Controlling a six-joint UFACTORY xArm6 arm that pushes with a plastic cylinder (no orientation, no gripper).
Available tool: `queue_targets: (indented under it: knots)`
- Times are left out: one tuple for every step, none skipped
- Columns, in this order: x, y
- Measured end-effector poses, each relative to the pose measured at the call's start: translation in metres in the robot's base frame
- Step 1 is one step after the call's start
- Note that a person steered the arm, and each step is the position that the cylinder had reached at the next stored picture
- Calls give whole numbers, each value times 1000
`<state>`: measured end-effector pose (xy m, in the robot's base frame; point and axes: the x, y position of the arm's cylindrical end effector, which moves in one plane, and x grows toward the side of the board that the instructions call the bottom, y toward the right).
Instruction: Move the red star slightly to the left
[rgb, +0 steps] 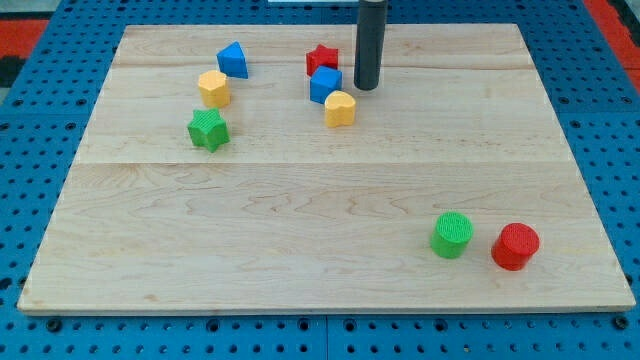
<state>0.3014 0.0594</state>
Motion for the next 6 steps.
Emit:
queue_targets:
  knots:
    - [-25,1]
    - [-32,-21]
    - [-37,-40]
    - [-38,-74]
    - [-31,-54]
    - [-22,-42]
